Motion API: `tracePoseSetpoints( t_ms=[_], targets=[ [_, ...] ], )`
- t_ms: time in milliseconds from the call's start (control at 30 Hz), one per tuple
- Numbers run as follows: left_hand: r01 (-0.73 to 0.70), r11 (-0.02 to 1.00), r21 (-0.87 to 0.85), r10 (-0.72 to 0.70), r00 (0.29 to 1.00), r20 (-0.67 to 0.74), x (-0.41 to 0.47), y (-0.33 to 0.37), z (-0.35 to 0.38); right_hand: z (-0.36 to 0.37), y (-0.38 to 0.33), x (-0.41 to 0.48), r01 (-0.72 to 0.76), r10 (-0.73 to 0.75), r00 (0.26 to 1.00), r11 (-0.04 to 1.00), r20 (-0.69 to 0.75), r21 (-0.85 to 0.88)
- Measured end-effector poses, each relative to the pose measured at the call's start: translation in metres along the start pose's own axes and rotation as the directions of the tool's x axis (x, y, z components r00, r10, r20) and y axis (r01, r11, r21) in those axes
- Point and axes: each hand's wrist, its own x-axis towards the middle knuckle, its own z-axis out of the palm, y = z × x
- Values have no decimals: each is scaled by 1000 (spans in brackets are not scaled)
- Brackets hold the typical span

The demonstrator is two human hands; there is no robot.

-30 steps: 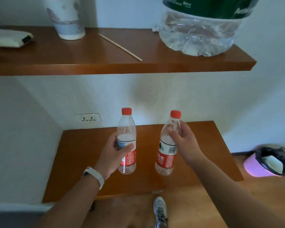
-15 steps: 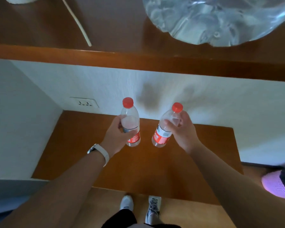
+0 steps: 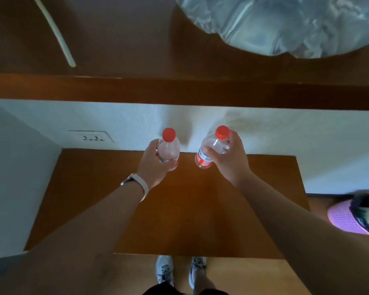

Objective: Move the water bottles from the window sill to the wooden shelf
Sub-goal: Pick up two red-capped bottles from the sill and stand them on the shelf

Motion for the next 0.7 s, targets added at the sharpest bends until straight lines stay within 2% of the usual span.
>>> tracePoseSetpoints(
  t_ms=[200, 500, 700],
  targets=[
    [18, 1000, -18, -19, 999, -31, 13, -5, 7, 10, 3, 7, 42, -43, 999, 998, -16, -48],
    [20, 999, 43, -17, 998, -67, 14, 1, 17, 20, 16, 11, -24, 24, 1000, 999, -5, -29],
    [26, 997, 75, -21, 998, -67, 17, -1, 22, 24, 23, 12, -36, 35, 999, 997, 27, 62]
  ],
)
